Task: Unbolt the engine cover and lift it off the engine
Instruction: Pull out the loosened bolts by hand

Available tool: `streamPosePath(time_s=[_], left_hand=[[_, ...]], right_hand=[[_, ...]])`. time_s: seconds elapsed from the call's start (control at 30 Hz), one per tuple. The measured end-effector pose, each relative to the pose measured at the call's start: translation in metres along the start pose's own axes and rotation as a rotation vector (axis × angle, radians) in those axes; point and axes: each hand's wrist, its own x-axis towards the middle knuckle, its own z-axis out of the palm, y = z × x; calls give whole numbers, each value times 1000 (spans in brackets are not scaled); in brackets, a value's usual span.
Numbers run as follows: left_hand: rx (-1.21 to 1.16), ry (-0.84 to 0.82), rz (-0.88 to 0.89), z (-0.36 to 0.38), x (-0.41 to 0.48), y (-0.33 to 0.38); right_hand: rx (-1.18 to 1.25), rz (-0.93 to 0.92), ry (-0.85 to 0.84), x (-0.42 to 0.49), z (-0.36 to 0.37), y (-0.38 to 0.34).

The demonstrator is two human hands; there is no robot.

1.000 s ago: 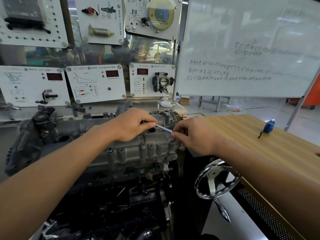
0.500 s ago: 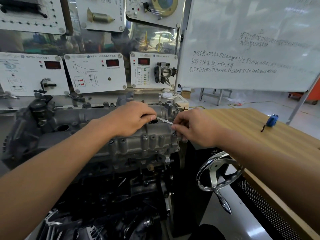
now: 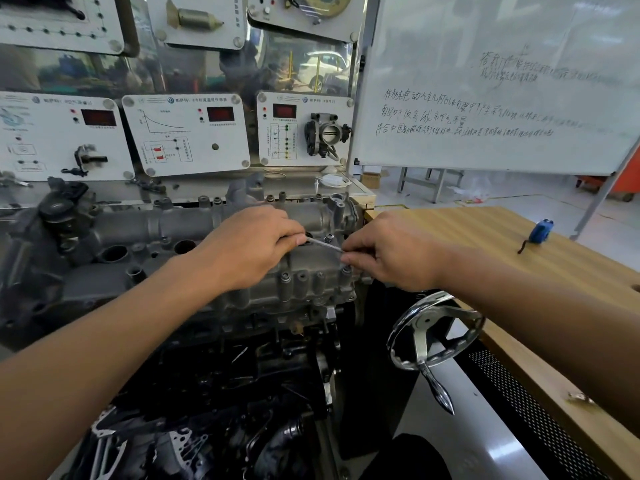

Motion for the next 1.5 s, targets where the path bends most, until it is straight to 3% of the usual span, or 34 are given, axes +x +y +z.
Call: streamPosePath(time_s=[0.2, 0.33, 0.47, 0.57, 0.63, 0.73, 0.8, 0.93, 1.03, 1.17, 1.27, 1.5], left_hand=[[166, 49, -70, -7, -46, 50], [-107, -1, -201, -3, -59, 90], [-339, -84, -47, 4, -53, 117], [-428, -141, 159, 2, -42, 118], [-398, -57, 261, -2, -39, 108], [-282, 118, 134, -12, -25, 82], [-205, 101, -6, -17, -10, 66], [-492, 160, -150, -32, 8, 52], [-795, 56, -278, -54, 3, 34], [-551, -279, -183, -72, -16, 3], [-506, -274, -154, -78, -22, -17], [-415, -106, -186, -73, -27, -53]], right_hand=[[-53, -40, 10, 2, 1, 3], [-131, -123, 9, 6, -4, 4], [-177, -220, -31, 8, -11, 4], [-204, -262, 40, 2, -10, 7], [-189, -267, 80, -1, -7, 10], [-68, -226, 139, 3, -7, 9], [5, -202, 218, 13, -11, 5], [214, -79, 387, 25, -26, -7], [12, -20, 250, 30, -24, -24], [-53, 130, -33, 49, -12, -45], [60, 196, -103, 60, -7, -48], [264, 219, -50, 67, 9, -54]])
